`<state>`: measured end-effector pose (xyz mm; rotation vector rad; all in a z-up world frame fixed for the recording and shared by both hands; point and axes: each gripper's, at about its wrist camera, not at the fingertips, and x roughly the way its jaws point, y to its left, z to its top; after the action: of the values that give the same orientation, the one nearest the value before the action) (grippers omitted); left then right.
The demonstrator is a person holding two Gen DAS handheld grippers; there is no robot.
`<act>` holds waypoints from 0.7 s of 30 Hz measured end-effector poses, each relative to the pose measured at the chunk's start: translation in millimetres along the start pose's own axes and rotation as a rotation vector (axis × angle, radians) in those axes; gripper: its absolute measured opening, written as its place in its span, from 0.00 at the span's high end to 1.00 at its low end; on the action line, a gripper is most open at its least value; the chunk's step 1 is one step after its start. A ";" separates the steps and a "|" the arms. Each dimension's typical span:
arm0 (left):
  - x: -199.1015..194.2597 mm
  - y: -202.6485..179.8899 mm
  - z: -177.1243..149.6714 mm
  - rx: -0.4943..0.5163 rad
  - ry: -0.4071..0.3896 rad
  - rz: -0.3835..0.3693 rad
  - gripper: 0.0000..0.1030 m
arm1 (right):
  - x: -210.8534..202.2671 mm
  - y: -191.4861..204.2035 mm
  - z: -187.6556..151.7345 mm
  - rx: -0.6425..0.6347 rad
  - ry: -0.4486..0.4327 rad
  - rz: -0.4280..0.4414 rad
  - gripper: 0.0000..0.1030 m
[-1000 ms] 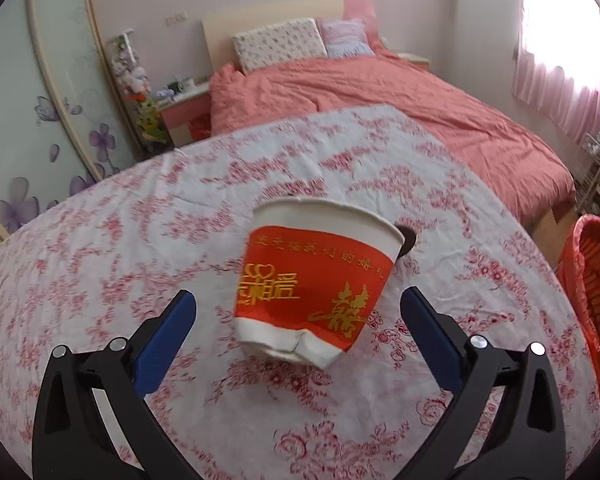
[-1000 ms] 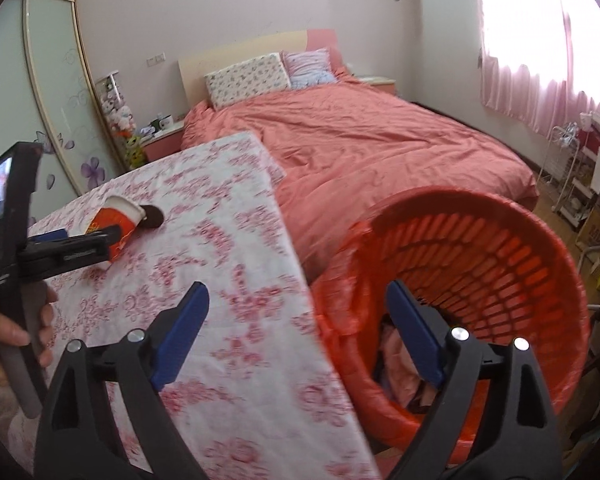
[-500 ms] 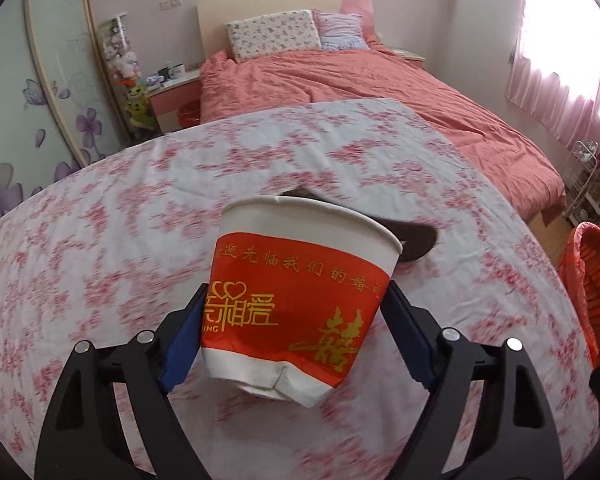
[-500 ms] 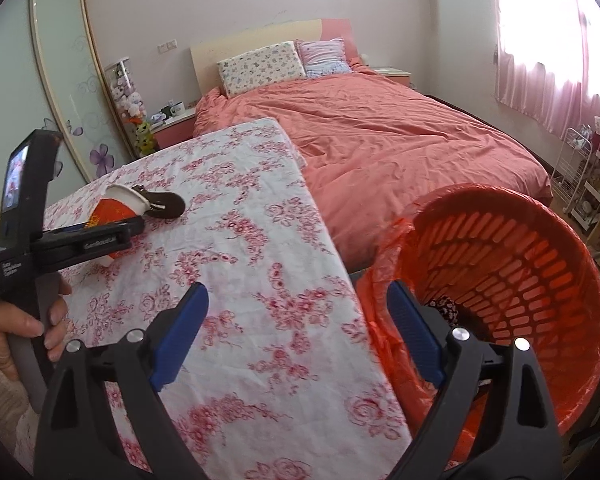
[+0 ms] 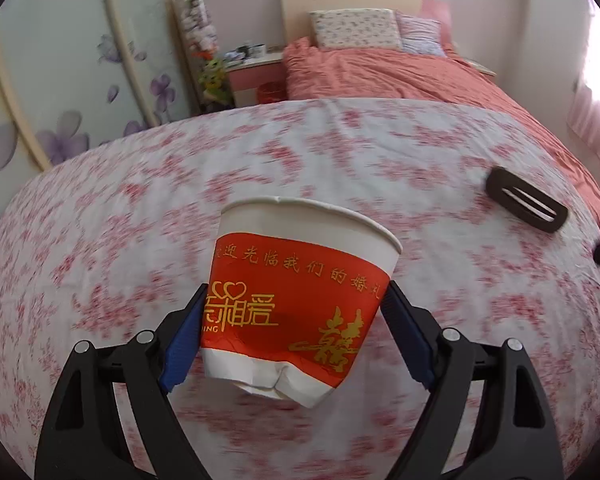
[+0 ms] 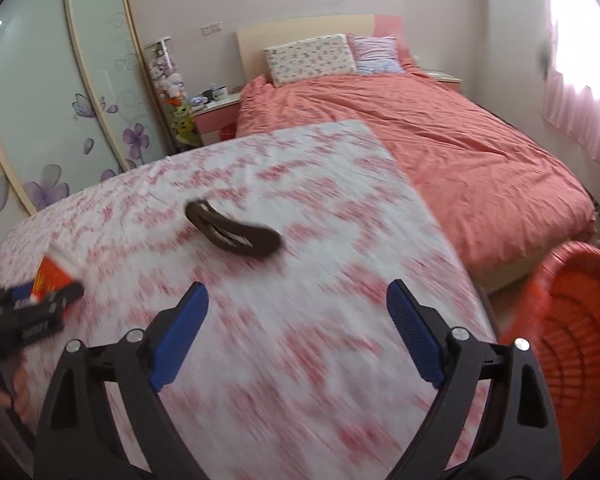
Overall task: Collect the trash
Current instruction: 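Grasp the brown hair clip with the right tool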
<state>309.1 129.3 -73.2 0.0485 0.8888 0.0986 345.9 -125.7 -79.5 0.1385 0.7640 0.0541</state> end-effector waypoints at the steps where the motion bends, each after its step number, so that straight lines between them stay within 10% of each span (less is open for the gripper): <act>1: 1.3 6.9 -0.5 -0.015 0.004 0.001 0.19 | 8.4 6.1 7.7 -0.008 0.005 0.008 0.22; 8: 5.8 23.8 -4.7 -0.059 0.016 -0.016 0.19 | 52.4 34.8 35.9 -0.115 0.086 0.034 0.28; 13: 7.1 25.2 -7.4 -0.055 0.020 -0.028 0.19 | 54.9 38.9 31.3 -0.133 0.153 0.063 0.54; 21: 14.1 28.1 -6.5 -0.087 0.035 -0.040 0.19 | 65.7 51.9 30.0 -0.148 0.195 0.061 0.57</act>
<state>311.1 158.7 -85.9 -0.0518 0.9187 0.1011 414.1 -71.0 -95.6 0.0158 0.9476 0.1838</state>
